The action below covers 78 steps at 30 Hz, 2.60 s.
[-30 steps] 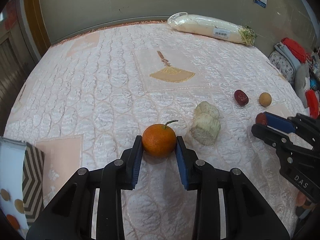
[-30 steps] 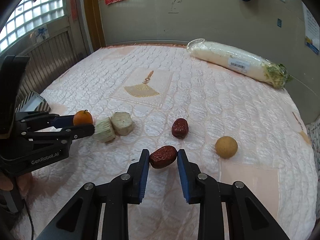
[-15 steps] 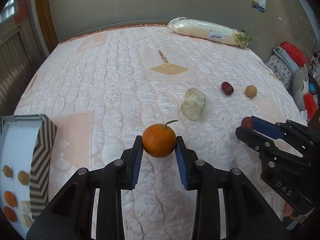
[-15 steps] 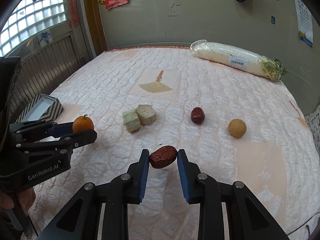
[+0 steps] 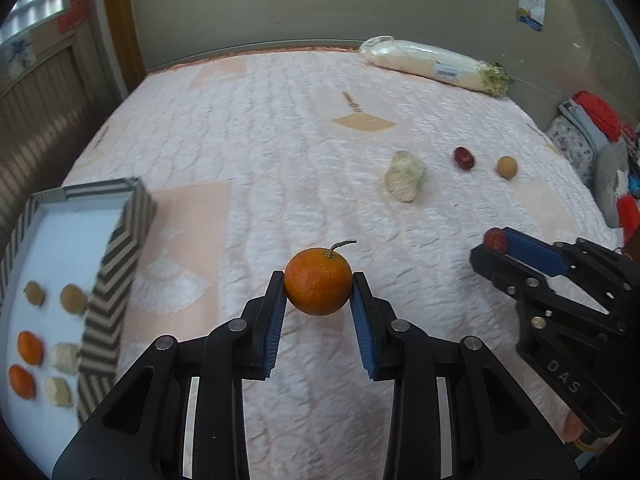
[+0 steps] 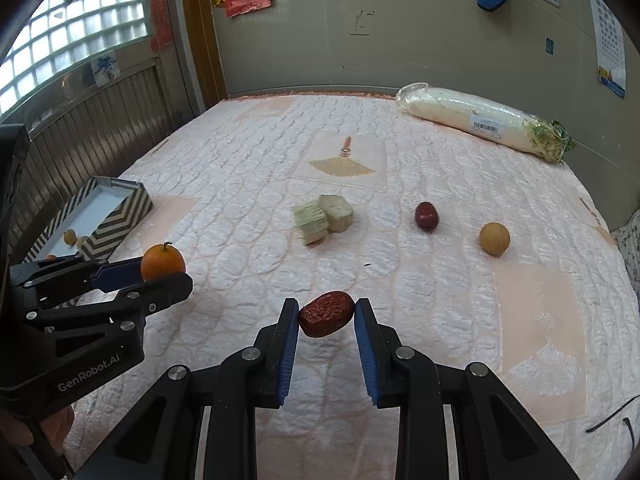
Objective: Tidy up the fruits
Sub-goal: 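Carry the orange and red date over the white tray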
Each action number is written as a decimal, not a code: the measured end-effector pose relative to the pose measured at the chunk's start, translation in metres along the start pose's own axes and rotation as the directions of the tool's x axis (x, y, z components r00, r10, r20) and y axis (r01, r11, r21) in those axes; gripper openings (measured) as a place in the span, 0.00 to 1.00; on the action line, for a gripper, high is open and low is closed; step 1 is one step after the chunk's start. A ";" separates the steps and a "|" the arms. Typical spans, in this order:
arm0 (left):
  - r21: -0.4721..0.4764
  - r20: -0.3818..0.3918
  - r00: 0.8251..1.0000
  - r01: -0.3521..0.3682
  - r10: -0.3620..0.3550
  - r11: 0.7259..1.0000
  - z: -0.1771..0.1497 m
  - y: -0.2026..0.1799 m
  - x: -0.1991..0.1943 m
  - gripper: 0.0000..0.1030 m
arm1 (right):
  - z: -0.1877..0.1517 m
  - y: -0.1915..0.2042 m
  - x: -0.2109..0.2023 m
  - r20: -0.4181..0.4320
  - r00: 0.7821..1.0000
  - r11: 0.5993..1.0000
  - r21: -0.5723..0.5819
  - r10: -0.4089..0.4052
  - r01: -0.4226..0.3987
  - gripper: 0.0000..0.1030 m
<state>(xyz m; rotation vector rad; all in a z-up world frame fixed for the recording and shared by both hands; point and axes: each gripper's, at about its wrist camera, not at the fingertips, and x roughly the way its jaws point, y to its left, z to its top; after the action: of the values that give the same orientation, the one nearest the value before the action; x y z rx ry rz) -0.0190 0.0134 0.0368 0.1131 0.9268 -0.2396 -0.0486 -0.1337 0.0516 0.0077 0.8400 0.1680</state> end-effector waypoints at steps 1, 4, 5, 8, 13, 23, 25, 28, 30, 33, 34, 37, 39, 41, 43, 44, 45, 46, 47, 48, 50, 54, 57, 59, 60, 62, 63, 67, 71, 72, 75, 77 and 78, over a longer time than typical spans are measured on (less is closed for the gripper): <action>-0.005 0.001 1.000 -0.005 0.005 1.000 -0.001 0.003 -0.001 0.31 | 0.000 0.003 -0.001 0.000 1.000 1.000 -0.002 0.001 -0.001 0.27; -0.020 0.006 1.000 -0.015 0.015 1.000 -0.005 0.011 -0.007 0.31 | 0.000 0.014 -0.004 0.003 1.000 1.000 -0.015 0.006 -0.006 0.27; -0.025 0.010 1.000 -0.020 0.021 0.999 -0.007 0.014 -0.009 0.31 | 0.000 0.017 -0.004 0.003 1.000 1.000 -0.020 0.006 -0.006 0.27; -0.039 0.016 0.999 -0.032 0.033 0.999 -0.010 0.022 -0.016 0.31 | 0.000 0.028 -0.006 0.003 1.000 0.999 -0.035 0.014 -0.014 0.27; -0.059 0.028 0.998 -0.051 0.053 0.997 -0.016 0.034 -0.026 0.31 | 0.001 0.049 -0.009 0.008 1.000 0.998 -0.067 0.024 -0.023 0.27; -0.098 0.029 0.996 -0.084 0.087 0.992 -0.024 0.059 -0.040 0.31 | 0.006 0.080 -0.009 0.008 0.999 0.992 -0.120 0.043 -0.042 0.27; -0.103 0.029 0.995 -0.088 0.092 0.991 -0.024 0.063 -0.041 0.31 | 0.007 0.086 -0.010 0.014 0.999 0.991 -0.129 0.048 -0.046 0.27; -0.113 0.036 0.994 -0.096 0.101 0.989 -0.025 0.069 -0.045 0.31 | 0.010 0.095 -0.011 0.017 0.998 0.988 -0.146 0.055 -0.052 0.27; -0.122 0.040 0.993 -0.105 0.111 0.987 -0.025 0.074 -0.049 0.31 | 0.012 0.101 -0.011 0.019 0.998 0.986 -0.157 0.060 -0.056 0.27; -0.132 0.046 0.991 -0.115 0.122 0.985 -0.025 0.081 -0.054 0.31 | 0.015 0.109 -0.012 0.021 0.998 0.983 -0.174 0.065 -0.060 0.27; -0.137 0.048 0.991 -0.118 0.126 0.984 -0.025 0.084 -0.055 0.31 | 0.016 0.112 -0.012 0.022 0.997 0.982 -0.179 0.068 -0.063 0.27; -0.148 0.048 0.990 -0.124 0.132 0.981 -0.027 0.091 -0.059 0.31 | 0.018 0.120 -0.014 0.029 0.997 0.979 -0.192 0.078 -0.071 0.27; -0.155 0.049 0.989 -0.130 0.139 0.979 -0.028 0.096 -0.063 0.31 | 0.020 0.127 -0.015 0.031 0.996 0.976 -0.205 0.082 -0.074 0.27; -0.162 0.051 0.988 -0.136 0.145 0.977 -0.029 0.101 -0.065 0.31 | 0.021 0.134 -0.016 0.034 0.995 0.973 -0.216 0.089 -0.080 0.27; -0.169 0.053 0.987 -0.140 0.151 0.976 -0.030 0.106 -0.068 0.31 | 0.023 0.141 -0.016 0.036 0.995 0.970 -0.227 0.098 -0.087 0.27; -0.172 0.054 0.986 -0.144 0.155 0.975 -0.031 0.108 -0.070 0.31 | 0.024 0.145 -0.016 0.036 0.994 0.968 -0.234 0.104 -0.093 0.27; -0.177 0.055 0.986 -0.148 0.160 0.973 -0.032 0.112 -0.071 0.31 | 0.024 0.148 -0.016 0.035 0.993 0.966 -0.239 0.110 -0.098 0.27; -0.182 0.055 0.985 -0.151 0.163 0.972 -0.033 0.115 -0.073 0.31 | 0.024 0.151 -0.017 0.036 0.993 0.964 -0.243 0.115 -0.103 0.27; -0.187 0.055 0.985 -0.153 0.166 0.970 -0.034 0.117 -0.073 0.31 | 0.025 0.154 -0.017 0.036 0.992 0.963 -0.247 0.121 -0.108 0.27; -0.191 0.055 0.984 -0.155 0.168 0.969 -0.035 0.120 -0.074 0.31 | 0.026 0.158 -0.017 0.037 0.991 0.961 -0.254 0.126 -0.113 0.27; -0.201 0.054 0.983 -0.161 0.176 0.966 -0.037 0.126 -0.076 0.31 | 0.026 0.163 -0.017 0.037 0.990 0.958 -0.263 0.133 -0.118 0.27; -0.218 0.052 0.981 -0.170 0.186 0.961 -0.042 0.136 -0.080 0.31 | 0.026 0.175 -0.017 0.036 0.988 0.950 -0.281 0.148 -0.132 0.27; -0.228 0.050 0.980 -0.179 0.195 0.957 -0.045 0.144 -0.082 0.31 | 0.027 0.184 -0.016 0.030 0.986 0.946 -0.290 0.163 -0.147 0.27; -0.237 0.047 0.978 -0.185 0.202 0.954 -0.047 0.149 -0.084 0.31 | 0.026 0.189 -0.015 0.028 0.985 0.942 -0.298 0.171 -0.155 0.27; -0.243 0.046 0.977 -0.189 0.206 0.951 -0.049 0.153 -0.085 0.31 | 0.027 0.193 -0.015 0.026 0.984 0.939 -0.304 0.177 -0.161 0.27; -0.252 0.044 0.976 -0.197 0.215 0.947 -0.052 0.159 -0.088 0.31 | 0.026 0.199 -0.015 0.023 0.982 0.934 -0.313 0.186 -0.170 0.27; -0.257 0.042 0.975 -0.200 0.218 0.946 -0.053 0.162 -0.089 0.31 | 0.026 0.202 -0.015 0.020 0.981 0.931 -0.320 0.191 -0.174 0.27; -0.273 0.035 0.972 -0.213 0.231 0.938 -0.062 0.174 -0.094 0.31 | 0.026 0.216 -0.013 0.011 0.978 0.921 -0.339 0.210 -0.194 0.27; -0.290 0.027 0.970 -0.223 0.240 0.931 -0.071 0.185 -0.099 0.31 | 0.025 0.230 -0.010 -0.002 0.974 0.908 -0.360 0.227 -0.213 0.27; -0.296 0.025 0.970 -0.225 0.243 0.928 -0.073 0.188 -0.099 0.31 | 0.025 0.234 -0.009 -0.006 0.973 0.905 -0.367 0.231 -0.218 0.27; -0.311 0.017 0.970 -0.227 0.244 0.923 -0.079 0.196 -0.101 0.31 | 0.023 0.244 -0.007 -0.016 0.970 0.895 -0.382 0.241 -0.229 0.27; -0.316 0.014 0.970 -0.227 0.244 0.921 -0.083 0.200 -0.103 0.31 | 0.022 0.250 -0.007 -0.020 0.969 0.889 -0.393 0.248 -0.235 0.27; -0.318 0.013 0.970 -0.228 0.244 0.921 -0.085 0.202 -0.104 0.31 | 0.022 0.253 -0.006 -0.024 0.968 0.886 -0.399 0.250 -0.238 0.27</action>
<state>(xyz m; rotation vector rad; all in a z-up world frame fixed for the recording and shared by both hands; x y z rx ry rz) -0.0939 0.2414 0.0678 -0.0763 0.8793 0.1307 -0.0735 0.1166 0.0891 -0.2690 0.7616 0.5759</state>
